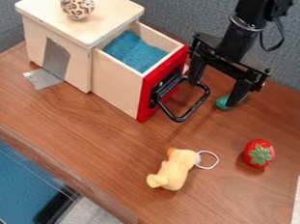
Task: Pick the printed object on top of the drawer and put in the drawer
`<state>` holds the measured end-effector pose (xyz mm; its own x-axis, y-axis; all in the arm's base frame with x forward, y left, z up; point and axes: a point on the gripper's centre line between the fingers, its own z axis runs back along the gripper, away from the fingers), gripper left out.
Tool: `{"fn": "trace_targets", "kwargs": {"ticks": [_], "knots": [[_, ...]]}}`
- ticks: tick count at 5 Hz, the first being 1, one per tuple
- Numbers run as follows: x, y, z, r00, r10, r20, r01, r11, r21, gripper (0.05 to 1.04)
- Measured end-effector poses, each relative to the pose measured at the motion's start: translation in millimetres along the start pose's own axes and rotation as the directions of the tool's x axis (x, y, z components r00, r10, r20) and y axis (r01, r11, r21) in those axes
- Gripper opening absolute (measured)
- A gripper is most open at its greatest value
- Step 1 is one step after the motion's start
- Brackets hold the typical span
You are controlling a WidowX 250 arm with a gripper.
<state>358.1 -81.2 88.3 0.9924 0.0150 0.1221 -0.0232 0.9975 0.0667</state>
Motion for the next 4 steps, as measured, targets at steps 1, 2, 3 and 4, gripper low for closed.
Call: {"fn": "trace_targets", "kwargs": {"ticks": [1,2,3,4], "knots": [[-4.3,-0.3,-12.9,0.999,-0.004,-0.039,0.005,1.0,0.01,1.0],[-2.8,28.7,-6.0,0.997,0.06,-0.053,-0.059,0.998,0.021,1.0],[7.3,62.9,24.8,0.992,0.13,0.004,-0.13,0.992,-0.004,1.0],[16.2,90.0,46.3,0.988,0.154,0.029,-0.155,0.988,0.025,1.0]]}}
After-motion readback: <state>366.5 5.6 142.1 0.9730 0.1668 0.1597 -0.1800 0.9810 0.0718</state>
